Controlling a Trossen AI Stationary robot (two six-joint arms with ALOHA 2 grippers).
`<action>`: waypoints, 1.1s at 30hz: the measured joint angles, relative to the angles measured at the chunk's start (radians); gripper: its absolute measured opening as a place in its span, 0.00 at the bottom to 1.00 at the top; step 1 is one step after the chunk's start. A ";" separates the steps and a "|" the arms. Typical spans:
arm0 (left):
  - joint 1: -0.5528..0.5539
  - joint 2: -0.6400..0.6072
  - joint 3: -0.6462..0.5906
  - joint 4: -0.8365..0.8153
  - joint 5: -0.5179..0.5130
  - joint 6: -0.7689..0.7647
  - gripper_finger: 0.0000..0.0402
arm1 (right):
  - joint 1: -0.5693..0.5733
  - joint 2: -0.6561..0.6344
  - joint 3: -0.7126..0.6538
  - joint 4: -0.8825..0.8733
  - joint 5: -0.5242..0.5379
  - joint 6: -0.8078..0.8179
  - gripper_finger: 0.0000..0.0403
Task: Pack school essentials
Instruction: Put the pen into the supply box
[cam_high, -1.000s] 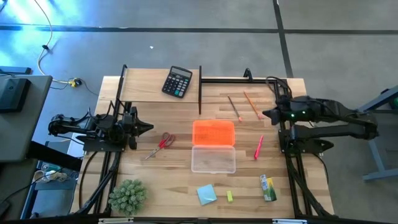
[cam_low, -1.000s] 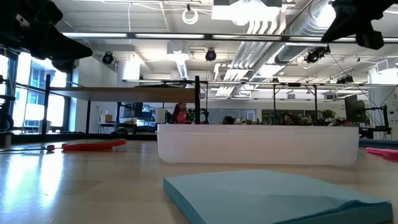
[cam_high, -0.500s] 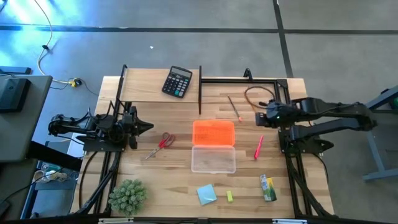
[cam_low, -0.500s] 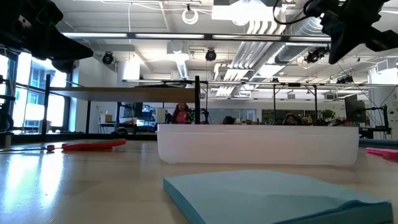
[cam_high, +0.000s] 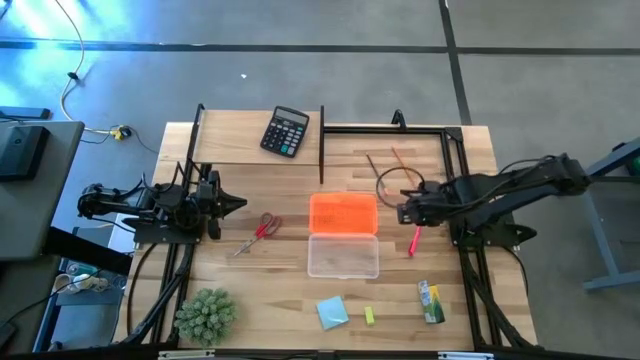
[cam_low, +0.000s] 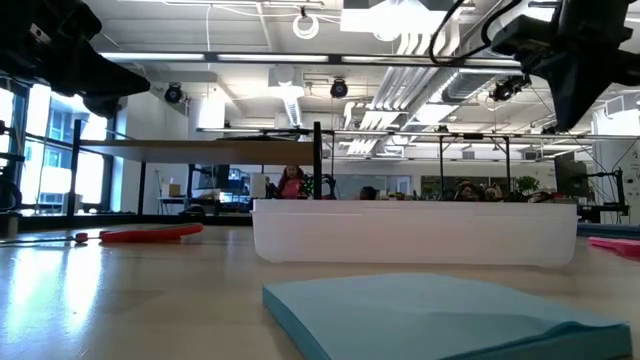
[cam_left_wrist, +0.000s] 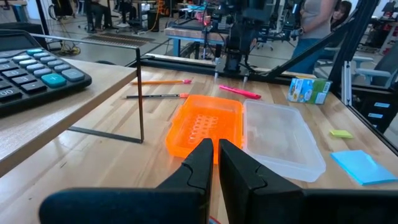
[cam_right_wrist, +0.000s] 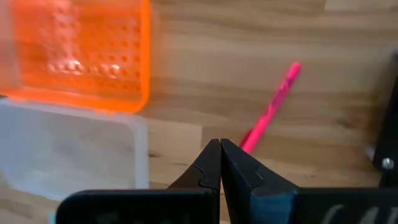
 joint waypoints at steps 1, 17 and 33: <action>0.000 0.000 0.000 0.000 0.000 0.000 0.04 | 0.013 0.016 0.000 0.001 -0.011 0.008 0.00; 0.000 0.000 0.000 0.000 0.030 -0.004 0.04 | 0.152 0.210 -0.015 0.048 -0.053 0.192 0.36; 0.000 0.000 0.000 0.000 0.030 -0.052 0.04 | 0.209 0.335 -0.099 0.165 -0.011 0.395 0.41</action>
